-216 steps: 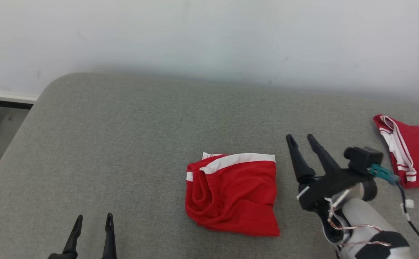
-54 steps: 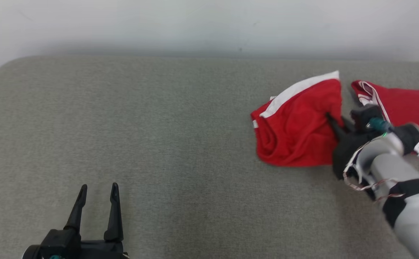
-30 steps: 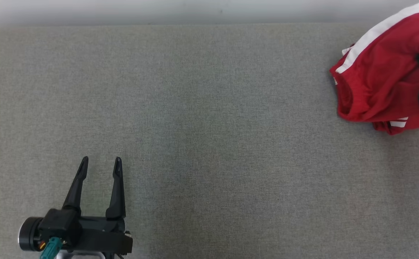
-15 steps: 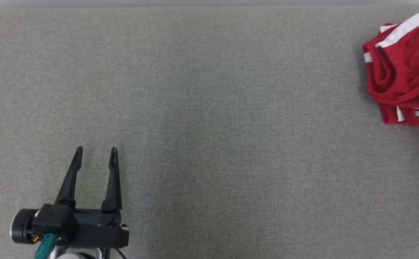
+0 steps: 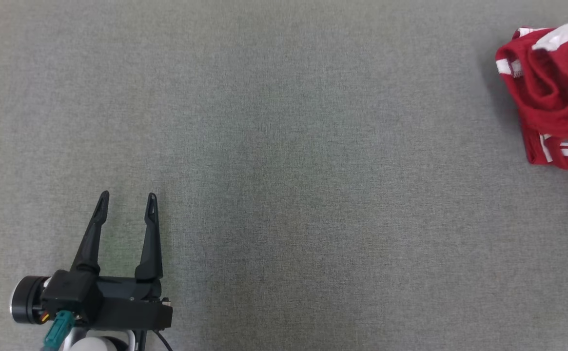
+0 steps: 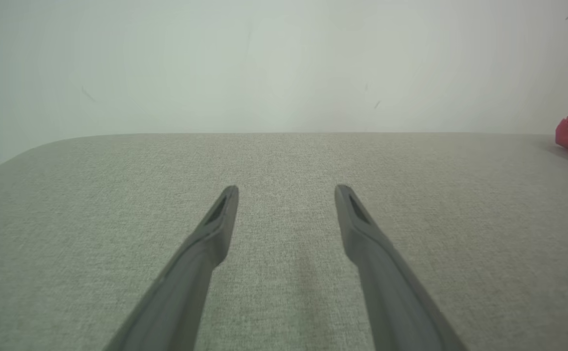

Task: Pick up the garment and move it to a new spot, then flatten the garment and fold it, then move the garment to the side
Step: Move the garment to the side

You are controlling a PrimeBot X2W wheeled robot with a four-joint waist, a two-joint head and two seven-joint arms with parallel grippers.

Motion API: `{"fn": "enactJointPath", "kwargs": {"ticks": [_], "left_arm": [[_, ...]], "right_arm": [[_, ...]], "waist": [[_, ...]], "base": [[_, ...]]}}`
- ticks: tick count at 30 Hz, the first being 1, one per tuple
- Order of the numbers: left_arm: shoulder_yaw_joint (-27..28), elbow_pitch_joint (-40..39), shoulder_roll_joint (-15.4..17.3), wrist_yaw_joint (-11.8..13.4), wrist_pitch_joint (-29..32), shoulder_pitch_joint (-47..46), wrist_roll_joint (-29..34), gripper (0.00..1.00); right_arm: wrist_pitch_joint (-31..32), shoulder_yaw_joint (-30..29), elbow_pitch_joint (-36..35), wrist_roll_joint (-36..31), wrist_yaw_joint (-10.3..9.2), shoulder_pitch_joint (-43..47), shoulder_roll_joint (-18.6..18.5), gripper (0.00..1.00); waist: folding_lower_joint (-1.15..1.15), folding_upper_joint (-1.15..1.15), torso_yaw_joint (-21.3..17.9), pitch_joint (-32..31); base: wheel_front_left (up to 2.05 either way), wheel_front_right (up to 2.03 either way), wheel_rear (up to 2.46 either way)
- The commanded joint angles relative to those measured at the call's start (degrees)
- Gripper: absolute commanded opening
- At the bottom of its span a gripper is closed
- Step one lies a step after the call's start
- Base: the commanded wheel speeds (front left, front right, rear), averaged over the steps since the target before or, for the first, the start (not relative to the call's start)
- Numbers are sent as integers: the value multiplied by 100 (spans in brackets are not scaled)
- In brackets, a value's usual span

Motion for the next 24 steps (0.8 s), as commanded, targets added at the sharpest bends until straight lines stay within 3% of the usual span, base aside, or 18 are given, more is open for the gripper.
{"fn": "enactJointPath", "kwargs": {"ticks": [1, 8, 17, 20, 24], "left_arm": [[20, 5, 8, -6, -17, 0, -9, 100], [156, 104, -23, -2, -18, 245, -65, 100], [340, 194, -57, 2, -17, 694, -27, 100], [380, 203, -57, 13, -17, 833, -5, 100], [441, 202, -62, 19, -17, 1025, 17, 100]], "right_arm": [[-46, -35, 38, -55, -13, -83, 44, 100], [-692, -406, 312, -21, -13, -39, 488, 100], [-1648, -1086, 468, 340, -13, 524, 1461, 100], [-1740, -1368, 241, 358, -13, 866, 1719, 100], [-1735, -2080, -700, 96, -13, 1653, 1886, 100]], "waist": [[-1, 0, -11, -68], [-1, 0, -59, -477], [-1, 0, -24, -1138], [-1, 0, 42, -1338], [-1, 0, 106, -1569]], "base": [[0, 0, 0], [0, 0, 0], [0, 0, 0], [0, 0, 0], [0, 0, 0]]}}
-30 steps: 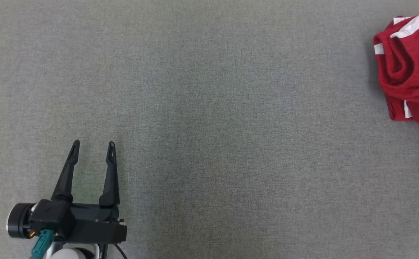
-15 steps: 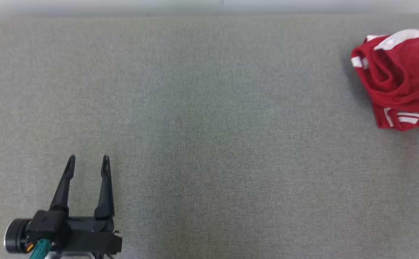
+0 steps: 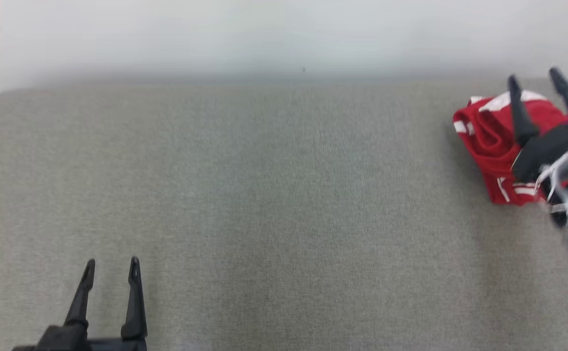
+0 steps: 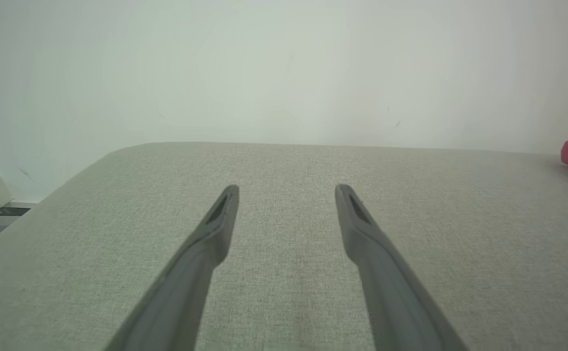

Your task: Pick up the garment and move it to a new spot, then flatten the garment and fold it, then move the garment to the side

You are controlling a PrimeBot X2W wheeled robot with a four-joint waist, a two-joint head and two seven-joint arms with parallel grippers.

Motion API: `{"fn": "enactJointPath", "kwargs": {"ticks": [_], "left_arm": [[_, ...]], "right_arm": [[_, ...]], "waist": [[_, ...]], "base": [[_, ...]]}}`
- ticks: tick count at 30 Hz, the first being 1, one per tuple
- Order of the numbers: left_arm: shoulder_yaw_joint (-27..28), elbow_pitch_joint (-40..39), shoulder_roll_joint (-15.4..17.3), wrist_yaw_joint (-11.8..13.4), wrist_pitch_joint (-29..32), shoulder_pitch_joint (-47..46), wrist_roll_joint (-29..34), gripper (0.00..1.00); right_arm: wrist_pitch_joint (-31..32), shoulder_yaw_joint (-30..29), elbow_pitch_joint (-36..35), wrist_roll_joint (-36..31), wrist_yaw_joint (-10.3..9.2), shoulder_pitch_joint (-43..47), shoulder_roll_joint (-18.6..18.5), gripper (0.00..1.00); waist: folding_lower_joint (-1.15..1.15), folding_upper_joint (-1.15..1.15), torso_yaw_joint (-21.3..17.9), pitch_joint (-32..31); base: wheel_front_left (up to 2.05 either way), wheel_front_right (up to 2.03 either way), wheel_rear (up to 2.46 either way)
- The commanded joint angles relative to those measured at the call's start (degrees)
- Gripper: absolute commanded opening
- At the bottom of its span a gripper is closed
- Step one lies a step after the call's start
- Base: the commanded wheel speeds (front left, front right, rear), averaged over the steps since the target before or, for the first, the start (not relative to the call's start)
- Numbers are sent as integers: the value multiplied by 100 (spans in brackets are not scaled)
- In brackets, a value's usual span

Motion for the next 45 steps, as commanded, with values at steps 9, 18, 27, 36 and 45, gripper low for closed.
{"fn": "enactJointPath", "kwargs": {"ticks": [9, 18, 27, 36, 45], "left_arm": [[-92, 16, -12, 101, -17, 645, -20, 100], [-173, -5, -13, 187, -17, 709, -119, 100], [-212, 33, -12, 156, -17, 779, 59, 100], [-237, 90, -13, 150, -17, 810, -23, 100], [-194, 88, -13, 134, -17, 877, -79, 100]], "right_arm": [[-18, -2281, -4512, -1785, -13, 4732, 1940, 100], [-13, -2643, -5104, -1986, -13, 5742, 2474, 100], [-12, -2667, -5054, -2075, -13, 5877, 2528, 100], [-12, -2689, -4988, -1923, -13, 5880, 2530, 100], [-12, -2671, -4977, -1903, -13, 5904, 2531, 100]], "waist": [[1, 0, 252, -885], [1, 0, 145, -981], [1, 0, 111, -976], [1, 0, 164, -983], [1, 0, 155, -960]], "base": [[0, 0, 0], [0, 0, 0], [0, 0, 0], [0, 0, 0], [0, 0, 0]]}}
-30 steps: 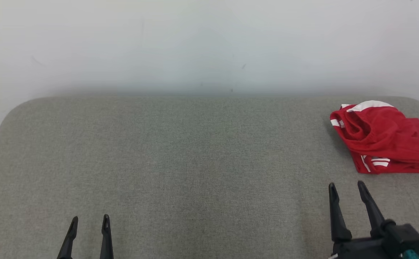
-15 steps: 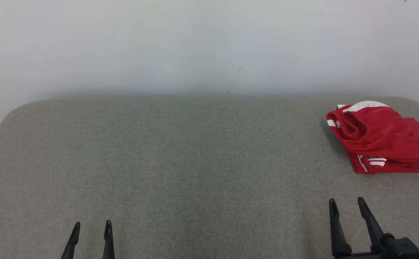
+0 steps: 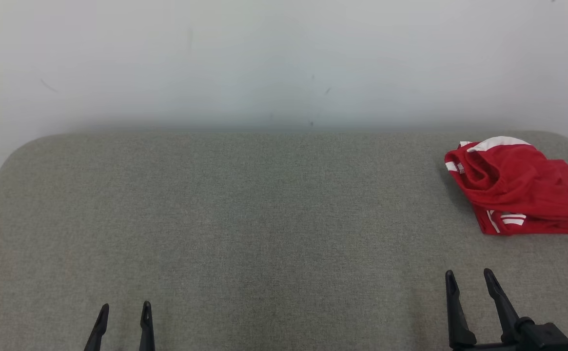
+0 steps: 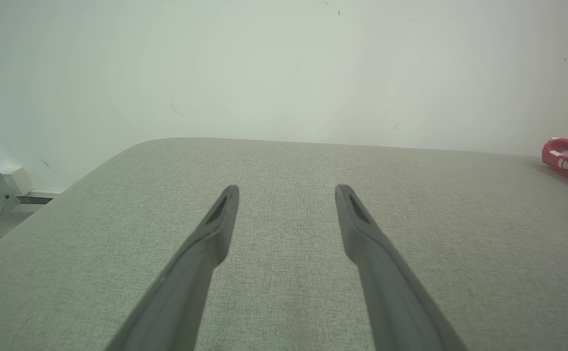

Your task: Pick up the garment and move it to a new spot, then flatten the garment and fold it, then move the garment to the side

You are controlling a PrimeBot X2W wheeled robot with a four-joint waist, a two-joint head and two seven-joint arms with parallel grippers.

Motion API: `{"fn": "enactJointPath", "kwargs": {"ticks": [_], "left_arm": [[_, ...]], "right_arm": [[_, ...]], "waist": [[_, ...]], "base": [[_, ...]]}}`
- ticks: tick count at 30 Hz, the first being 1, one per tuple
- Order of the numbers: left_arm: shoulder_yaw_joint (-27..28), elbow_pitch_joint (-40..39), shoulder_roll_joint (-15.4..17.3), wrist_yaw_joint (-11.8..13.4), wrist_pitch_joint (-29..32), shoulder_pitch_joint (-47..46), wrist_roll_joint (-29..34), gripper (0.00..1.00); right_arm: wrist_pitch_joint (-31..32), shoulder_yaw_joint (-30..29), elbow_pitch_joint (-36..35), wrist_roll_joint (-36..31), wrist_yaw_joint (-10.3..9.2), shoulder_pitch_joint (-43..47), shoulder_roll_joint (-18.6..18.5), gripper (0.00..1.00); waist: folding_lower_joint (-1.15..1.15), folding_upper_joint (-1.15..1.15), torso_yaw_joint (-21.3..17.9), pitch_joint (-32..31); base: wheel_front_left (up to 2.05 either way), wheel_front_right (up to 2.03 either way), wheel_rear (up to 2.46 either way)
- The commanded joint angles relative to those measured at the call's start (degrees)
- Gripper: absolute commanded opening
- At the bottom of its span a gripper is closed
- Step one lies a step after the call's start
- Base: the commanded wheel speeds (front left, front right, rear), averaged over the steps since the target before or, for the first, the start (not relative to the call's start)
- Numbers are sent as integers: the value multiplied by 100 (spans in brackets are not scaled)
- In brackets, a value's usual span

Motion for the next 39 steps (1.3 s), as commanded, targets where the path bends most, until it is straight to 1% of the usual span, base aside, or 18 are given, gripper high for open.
{"fn": "enactJointPath", "kwargs": {"ticks": [1, 24, 39], "left_arm": [[18, 4, -4, -5, -17, 97, -15, 100], [59, 45, -4, 86, -17, 19, 3, 100], [107, 52, -4, 73, -17, 62, 18, 100]], "right_arm": [[4, 8, 11, 4, -13, 33, 14, 100], [4, 12, 92, 63, -13, -59, 14, 100], [4, 64, 165, 106, -13, -82, 13, 100]], "waist": [[0, 0, -3, 7], [0, 0, -19, -7], [0, 0, -43, -26]], "base": [[0, 0, 0], [0, 0, 0], [0, 0, 0]]}}
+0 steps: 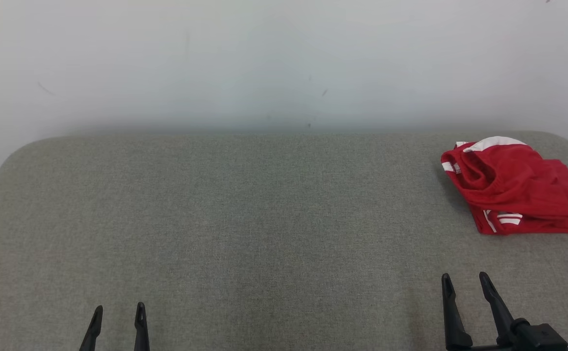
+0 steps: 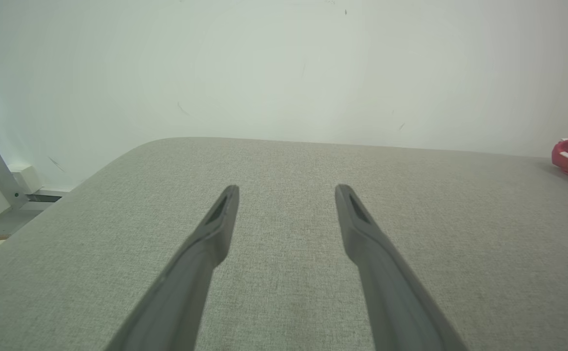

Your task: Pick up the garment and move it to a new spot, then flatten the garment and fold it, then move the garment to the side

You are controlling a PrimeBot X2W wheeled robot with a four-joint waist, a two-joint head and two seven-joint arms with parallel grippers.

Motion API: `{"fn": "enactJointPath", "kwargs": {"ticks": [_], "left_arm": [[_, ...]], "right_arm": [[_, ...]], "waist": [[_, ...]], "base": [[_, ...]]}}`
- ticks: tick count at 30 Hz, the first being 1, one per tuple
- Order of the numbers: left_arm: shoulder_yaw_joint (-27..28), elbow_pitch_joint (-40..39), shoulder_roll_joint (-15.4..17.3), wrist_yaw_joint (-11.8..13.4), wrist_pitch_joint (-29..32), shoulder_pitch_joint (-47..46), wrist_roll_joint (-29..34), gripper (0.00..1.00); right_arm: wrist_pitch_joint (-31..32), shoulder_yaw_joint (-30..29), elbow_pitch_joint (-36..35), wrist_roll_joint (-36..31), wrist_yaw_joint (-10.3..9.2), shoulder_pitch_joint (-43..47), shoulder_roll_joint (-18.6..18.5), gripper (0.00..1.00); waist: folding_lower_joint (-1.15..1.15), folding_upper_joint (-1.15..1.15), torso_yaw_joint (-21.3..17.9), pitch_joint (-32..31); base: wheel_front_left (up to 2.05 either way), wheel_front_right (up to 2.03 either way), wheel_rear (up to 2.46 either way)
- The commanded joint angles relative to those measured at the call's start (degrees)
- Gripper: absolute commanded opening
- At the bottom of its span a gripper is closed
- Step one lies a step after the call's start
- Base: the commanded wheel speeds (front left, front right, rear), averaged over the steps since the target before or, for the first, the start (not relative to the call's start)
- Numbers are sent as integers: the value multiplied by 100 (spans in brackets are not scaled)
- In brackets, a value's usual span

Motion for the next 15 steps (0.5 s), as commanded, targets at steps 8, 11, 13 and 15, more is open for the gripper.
{"fn": "enactJointPath", "kwargs": {"ticks": [8, 11, 13, 15], "left_arm": [[31, 23, -4, -3, -17, 50, 41, 100], [32, 30, -4, 5, -17, 50, 51, 100], [20, 35, 0, -9, 0, 0, 27, 0], [13, 138, -8, -16, 4, 5, 27, 0]], "right_arm": [[4, 6, 3, 18, -13, -63, 11, 100], [4, 15, -11, 22, -13, -55, 11, 100], [0, 12, -6, 3, 0, -7, 0, 0], [0, 19, 70, 1, 0, 37, 3, 0]], "waist": [[0, 0, -2, 14], [0, 0, 0, 16], [0, 0, 0, 17], [0, 0, 0, 17]], "base": [[0, 0, 0], [0, 0, 0], [0, 0, 0], [0, 0, 0]]}}
